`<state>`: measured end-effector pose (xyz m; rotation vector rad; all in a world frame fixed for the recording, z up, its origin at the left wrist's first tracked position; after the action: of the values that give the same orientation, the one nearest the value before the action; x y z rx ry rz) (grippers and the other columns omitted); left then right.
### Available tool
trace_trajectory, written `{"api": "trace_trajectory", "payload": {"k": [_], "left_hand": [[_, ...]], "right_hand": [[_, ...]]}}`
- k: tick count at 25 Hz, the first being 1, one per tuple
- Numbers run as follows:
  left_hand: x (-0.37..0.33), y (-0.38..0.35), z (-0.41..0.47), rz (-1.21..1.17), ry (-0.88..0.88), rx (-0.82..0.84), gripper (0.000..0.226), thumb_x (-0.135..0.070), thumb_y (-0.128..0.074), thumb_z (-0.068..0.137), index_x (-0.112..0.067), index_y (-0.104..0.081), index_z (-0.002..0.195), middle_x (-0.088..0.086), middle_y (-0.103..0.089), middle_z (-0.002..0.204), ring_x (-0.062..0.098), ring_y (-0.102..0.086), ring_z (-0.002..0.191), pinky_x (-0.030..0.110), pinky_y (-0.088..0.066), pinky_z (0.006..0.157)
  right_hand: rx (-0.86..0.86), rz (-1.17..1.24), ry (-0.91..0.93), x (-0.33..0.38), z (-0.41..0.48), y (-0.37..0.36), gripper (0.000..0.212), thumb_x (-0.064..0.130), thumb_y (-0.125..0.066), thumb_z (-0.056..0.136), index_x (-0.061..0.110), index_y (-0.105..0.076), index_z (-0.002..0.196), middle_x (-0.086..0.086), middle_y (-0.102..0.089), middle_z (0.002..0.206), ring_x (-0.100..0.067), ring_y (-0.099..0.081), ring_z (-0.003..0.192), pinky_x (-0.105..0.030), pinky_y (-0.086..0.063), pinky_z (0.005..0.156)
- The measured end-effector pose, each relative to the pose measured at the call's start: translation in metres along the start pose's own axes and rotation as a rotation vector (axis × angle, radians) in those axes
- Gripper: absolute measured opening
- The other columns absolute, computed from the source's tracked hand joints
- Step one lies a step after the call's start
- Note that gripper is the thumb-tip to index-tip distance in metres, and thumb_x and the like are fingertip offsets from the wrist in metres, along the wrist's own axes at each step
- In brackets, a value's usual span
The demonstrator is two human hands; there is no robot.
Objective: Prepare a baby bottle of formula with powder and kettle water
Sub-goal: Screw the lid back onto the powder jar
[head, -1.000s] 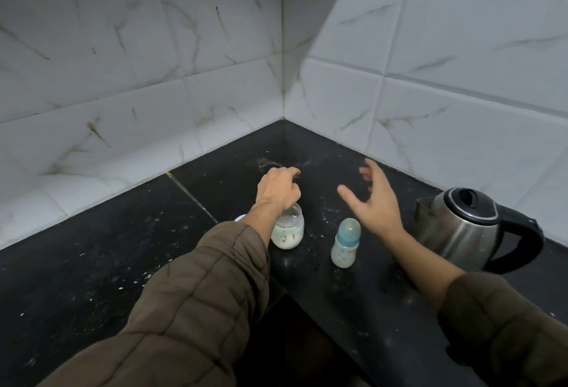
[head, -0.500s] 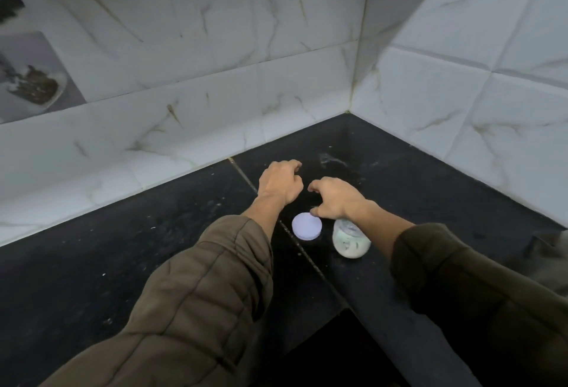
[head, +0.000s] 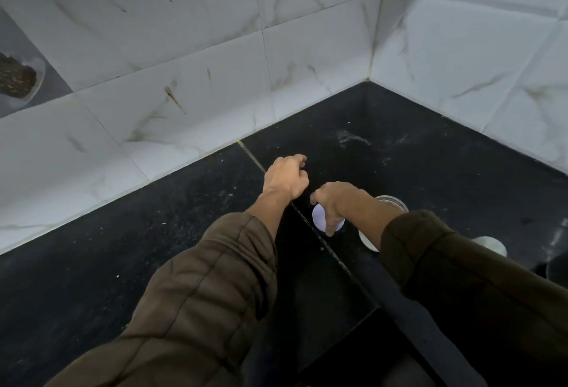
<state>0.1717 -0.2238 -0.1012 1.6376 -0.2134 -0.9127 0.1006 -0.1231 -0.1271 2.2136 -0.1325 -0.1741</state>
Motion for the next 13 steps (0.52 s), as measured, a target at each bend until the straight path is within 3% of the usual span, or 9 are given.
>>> {"api": "trace_trajectory", "payload": {"k": [5, 9, 13], "left_hand": [[0.003, -0.004, 0.000, 0.008, 0.014, 0.029, 0.047, -0.019, -0.057, 0.099, -0.024, -0.057, 0.146, -0.002, -0.067, 0.137, 0.021, -0.058, 0.129, 0.041, -0.051, 0.107], [-0.011, 0.000, -0.007, 0.005, -0.036, 0.006, 0.049, -0.018, -0.054, 0.096, -0.021, -0.059, 0.145, 0.001, -0.068, 0.137, 0.025, -0.057, 0.131, 0.043, -0.049, 0.108], [-0.043, 0.002, -0.021, -0.019, -0.067, 0.000, 0.050, -0.018, -0.053, 0.096, -0.023, -0.060, 0.145, 0.002, -0.068, 0.137, 0.027, -0.056, 0.131, 0.040, -0.048, 0.108]], "right_hand": [[-0.070, 0.064, 0.007, -0.005, -0.001, 0.011, 0.086, 0.043, -0.088, 0.074, 0.027, -0.048, 0.149, -0.007, -0.054, 0.141, -0.030, -0.057, 0.125, -0.047, -0.056, 0.097], [-0.388, 0.373, -0.130, -0.043, -0.032, 0.036, 0.088, 0.051, -0.078, 0.077, 0.034, -0.042, 0.155, -0.010, -0.050, 0.140, -0.036, -0.056, 0.126, -0.047, -0.054, 0.100], [-0.769, 0.841, -0.269, -0.087, -0.086, 0.040, 0.072, 0.046, -0.080, 0.079, 0.025, -0.051, 0.140, -0.010, -0.051, 0.134, -0.033, -0.058, 0.118, -0.040, -0.050, 0.097]]}}
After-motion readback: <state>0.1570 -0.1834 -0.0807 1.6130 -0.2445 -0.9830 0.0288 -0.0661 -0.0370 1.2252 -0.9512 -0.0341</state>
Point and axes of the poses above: each hand's wrist, its own z-axis towards the middle knuckle, its own y-axis out of the back of the hand, x = y × z, the point moved 6 cm from there along z, towards the middle knuckle
